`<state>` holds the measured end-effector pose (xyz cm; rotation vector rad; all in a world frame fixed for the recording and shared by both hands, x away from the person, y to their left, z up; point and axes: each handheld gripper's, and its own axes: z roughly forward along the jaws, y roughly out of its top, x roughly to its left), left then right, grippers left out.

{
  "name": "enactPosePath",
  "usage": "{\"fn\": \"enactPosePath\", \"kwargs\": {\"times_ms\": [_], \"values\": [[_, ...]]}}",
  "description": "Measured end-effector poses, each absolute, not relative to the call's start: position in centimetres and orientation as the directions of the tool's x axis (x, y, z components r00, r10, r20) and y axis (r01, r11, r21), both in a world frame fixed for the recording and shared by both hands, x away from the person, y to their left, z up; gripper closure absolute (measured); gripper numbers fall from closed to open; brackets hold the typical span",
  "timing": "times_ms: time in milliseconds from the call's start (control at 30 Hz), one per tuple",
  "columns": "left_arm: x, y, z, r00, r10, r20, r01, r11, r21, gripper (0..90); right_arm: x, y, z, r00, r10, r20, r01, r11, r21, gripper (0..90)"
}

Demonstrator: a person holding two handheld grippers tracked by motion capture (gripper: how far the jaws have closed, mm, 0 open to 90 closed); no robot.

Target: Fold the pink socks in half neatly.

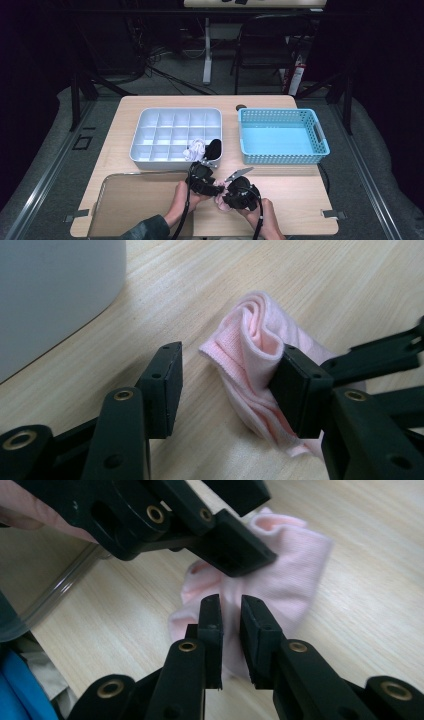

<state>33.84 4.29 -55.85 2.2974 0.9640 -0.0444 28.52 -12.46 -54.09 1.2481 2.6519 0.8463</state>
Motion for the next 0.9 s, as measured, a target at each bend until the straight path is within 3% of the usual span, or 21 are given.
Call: {"fn": "enactPosePath", "kwargs": {"times_ms": [267,467,900], "values": [[34.1,4.5,-56.3,0.700,0.609,-0.374,0.704,-0.497,0.508,46.3,28.4,-12.4,-54.8,-0.654,0.744,0.136,0.696,0.522,0.493,82.4],[33.8,4.1,-56.5,0.711,0.601,-0.366,0.693,-0.509,0.511,47.3,28.1,-12.0,-55.0,-0.656,0.751,0.082,0.679,0.538,0.500,84.1],[33.8,4.1,-57.0,0.730,0.554,-0.400,0.677,-0.508,0.532,69.4,28.3,-12.1,-55.1,-0.655,0.750,0.093,0.676,0.527,0.515,84.4]]}}
